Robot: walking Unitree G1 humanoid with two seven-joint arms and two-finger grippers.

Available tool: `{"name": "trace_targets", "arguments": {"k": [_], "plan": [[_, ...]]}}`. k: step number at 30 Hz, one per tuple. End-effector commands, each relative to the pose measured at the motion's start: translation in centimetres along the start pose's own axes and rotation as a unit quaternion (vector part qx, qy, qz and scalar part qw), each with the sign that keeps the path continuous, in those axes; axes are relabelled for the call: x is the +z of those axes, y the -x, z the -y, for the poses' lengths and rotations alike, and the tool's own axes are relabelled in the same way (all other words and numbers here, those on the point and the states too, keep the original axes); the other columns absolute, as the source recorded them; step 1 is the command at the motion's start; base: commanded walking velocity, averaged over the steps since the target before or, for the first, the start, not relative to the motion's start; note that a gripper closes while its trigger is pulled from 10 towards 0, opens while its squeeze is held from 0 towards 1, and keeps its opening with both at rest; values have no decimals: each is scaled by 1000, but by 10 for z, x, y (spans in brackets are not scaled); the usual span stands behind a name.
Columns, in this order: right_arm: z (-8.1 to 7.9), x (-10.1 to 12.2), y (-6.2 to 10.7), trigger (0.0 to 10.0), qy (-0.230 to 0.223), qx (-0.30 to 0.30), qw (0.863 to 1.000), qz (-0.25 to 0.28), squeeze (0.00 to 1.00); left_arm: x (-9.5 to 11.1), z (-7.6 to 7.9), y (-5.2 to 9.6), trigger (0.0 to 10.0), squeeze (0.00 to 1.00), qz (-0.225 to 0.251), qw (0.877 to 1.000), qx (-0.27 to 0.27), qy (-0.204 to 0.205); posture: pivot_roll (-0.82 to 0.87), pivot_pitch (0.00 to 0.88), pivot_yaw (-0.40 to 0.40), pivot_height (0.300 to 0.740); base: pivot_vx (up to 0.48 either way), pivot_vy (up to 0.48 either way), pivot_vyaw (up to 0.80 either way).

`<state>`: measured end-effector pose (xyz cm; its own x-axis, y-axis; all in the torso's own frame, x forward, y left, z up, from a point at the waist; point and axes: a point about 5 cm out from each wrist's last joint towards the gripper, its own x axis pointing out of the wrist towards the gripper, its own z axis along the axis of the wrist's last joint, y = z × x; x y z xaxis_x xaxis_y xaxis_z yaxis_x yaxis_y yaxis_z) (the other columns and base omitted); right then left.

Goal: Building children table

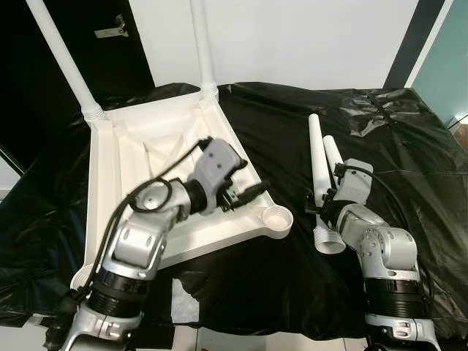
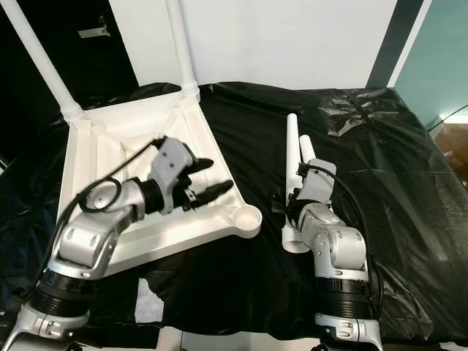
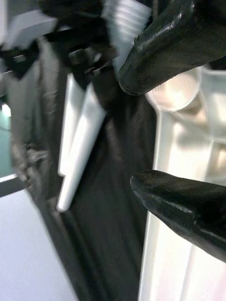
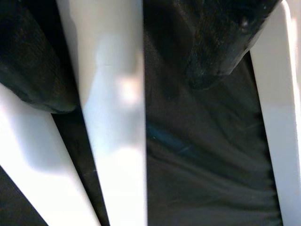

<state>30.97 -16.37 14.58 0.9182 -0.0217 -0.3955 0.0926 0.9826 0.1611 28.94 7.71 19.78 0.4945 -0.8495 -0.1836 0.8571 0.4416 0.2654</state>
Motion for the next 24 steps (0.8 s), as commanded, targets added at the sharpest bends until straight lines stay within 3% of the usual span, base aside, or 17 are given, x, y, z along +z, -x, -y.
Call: {"name": "trace_targets", "arguments": {"k": [1,7,8,20,21,23,24], "plan": [[3,-13,-3,10000,-8,-8,999,-34,0,-3,-1,0,10000,0,-7,1000,8,-7,-48,22,12,740,0,0,0],[12,-14,-8,10000,-28,-18,998,-61,0,-6,6,-3,10000,0,-11,1000,-4,-10,-52,21,10,740,0,0,0],[13,-10,-13,10000,-50,-4,995,-85,0,-4,5,-5,10000,0,-8,1000,-5,-13,-56,20,9,740,0,0,0],[29,-1,-18,10000,-52,6,980,-191,0,0,2,-7,10000,0,4,1000,9,-17,-71,16,-23,740,0,0,0],[29,-2,-19,7608,-49,13,978,-202,0,0,1,-6,10000,0,4,1000,14,-17,-73,15,-35,740,0,0,0],[29,-2,-19,7608,-49,13,978,-202,0,0,1,-6,10000,0,4,1000,14,-17,-73,15,-35,740,0,0,0],[28,-2,-20,6863,-49,18,976,-211,0,-1,0,-6,10000,0,4,1000,18,-17,-73,15,-35,740,0,0,0]]}}
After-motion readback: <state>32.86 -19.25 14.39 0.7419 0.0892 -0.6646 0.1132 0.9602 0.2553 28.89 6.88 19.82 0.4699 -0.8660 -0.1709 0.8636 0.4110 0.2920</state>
